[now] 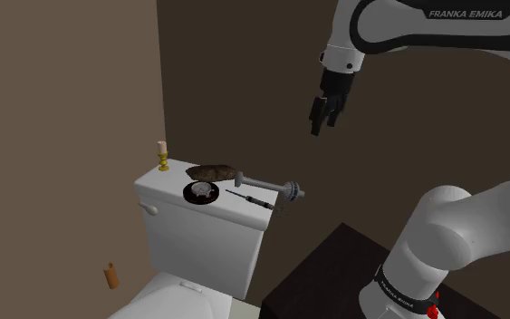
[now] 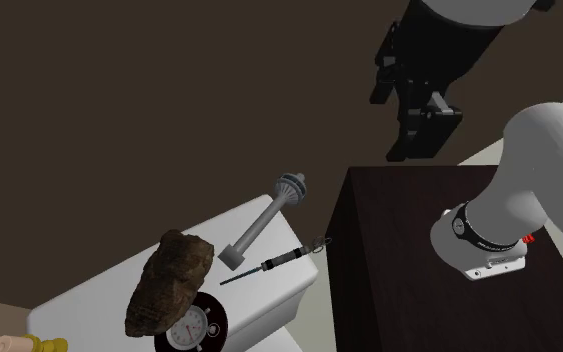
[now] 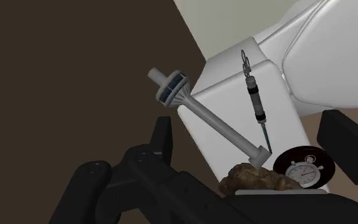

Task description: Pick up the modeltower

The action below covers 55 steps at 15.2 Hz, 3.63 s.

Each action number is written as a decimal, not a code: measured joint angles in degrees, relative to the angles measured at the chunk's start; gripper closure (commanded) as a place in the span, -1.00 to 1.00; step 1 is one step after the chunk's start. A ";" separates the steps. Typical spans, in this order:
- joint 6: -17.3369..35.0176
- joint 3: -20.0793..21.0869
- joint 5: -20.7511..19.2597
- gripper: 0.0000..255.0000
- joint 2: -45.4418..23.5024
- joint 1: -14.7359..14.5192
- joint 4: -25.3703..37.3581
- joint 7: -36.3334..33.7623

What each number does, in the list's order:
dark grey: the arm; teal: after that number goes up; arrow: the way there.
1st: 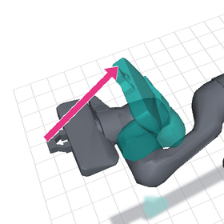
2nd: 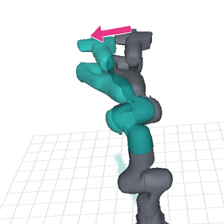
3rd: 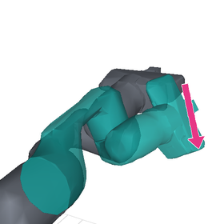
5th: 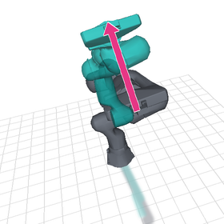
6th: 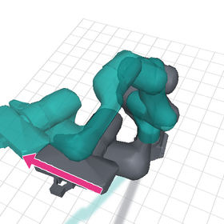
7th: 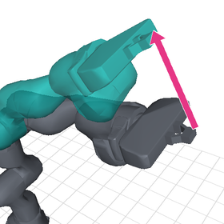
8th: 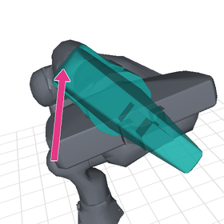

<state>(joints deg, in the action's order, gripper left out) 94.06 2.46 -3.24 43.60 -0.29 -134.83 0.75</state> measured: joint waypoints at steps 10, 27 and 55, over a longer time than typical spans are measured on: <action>21.06 -8.86 -2.64 -1.00 -3.04 -3.95 -12.52 18.52; 60.95 -33.11 19.55 -1.00 -36.18 -26.36 -13.29 73.41; 59.51 -33.21 17.95 1.00 -35.12 -26.24 -12.50 72.72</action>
<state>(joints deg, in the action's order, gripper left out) 153.57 -30.75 14.72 8.49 -26.53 -147.32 73.47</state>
